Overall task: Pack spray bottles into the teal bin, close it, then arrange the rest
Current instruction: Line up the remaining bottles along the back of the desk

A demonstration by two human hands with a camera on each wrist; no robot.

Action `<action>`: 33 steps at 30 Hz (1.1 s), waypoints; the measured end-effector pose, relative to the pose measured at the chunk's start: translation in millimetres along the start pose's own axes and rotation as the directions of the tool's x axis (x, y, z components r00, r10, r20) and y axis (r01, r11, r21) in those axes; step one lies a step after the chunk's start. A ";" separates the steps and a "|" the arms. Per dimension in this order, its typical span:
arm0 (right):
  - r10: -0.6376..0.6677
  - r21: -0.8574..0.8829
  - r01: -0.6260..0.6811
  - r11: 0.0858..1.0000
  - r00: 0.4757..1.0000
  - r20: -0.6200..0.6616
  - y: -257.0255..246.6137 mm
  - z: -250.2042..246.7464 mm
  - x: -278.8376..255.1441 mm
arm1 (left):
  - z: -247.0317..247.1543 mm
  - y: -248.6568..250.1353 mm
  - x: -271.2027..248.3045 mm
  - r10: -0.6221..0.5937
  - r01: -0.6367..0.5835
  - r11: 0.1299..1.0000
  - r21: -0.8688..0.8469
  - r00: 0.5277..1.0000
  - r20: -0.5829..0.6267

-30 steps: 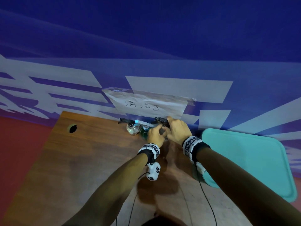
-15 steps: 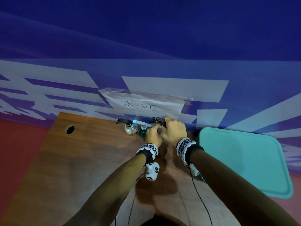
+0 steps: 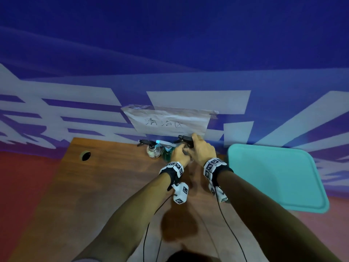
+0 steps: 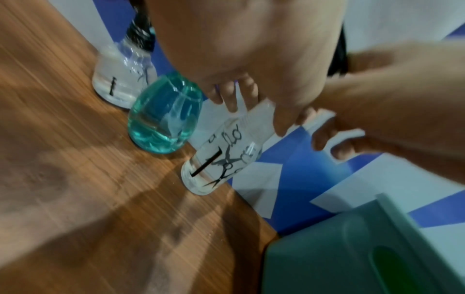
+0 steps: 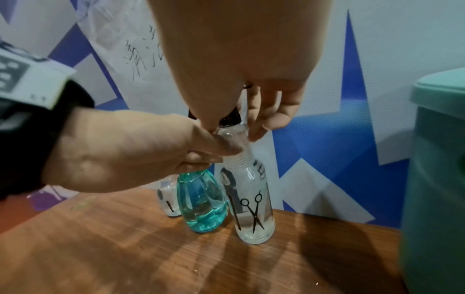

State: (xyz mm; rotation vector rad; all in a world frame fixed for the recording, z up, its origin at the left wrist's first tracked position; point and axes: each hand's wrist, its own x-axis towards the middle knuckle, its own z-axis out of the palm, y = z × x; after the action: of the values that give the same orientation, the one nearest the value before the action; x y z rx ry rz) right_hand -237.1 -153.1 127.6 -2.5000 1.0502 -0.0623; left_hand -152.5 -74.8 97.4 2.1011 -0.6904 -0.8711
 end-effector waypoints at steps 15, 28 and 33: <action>0.111 0.433 0.020 0.901 0.955 -0.275 -49.4 -83.5 -87.2 | -87.1 24.3 -82.1 0.320 -0.311 0.947 0.080 0.934 -0.162; 0.147 0.554 0.054 0.830 0.939 -0.312 -23.1 -86.3 -186.5 | -148.2 23.6 -188.6 0.442 -0.408 0.868 0.283 0.894 -0.067; 0.048 0.569 0.122 0.813 0.960 -0.275 -37.9 -94.3 -182.3 | -157.8 -2.4 -224.7 0.376 -0.319 0.896 0.309 0.915 -0.147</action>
State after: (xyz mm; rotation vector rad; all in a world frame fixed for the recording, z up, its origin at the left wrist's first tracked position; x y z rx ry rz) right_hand -360.6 -38.1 250.4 -1.9727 0.9056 -0.6674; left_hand -172.4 150.5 252.9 2.1741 -1.0903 -0.3670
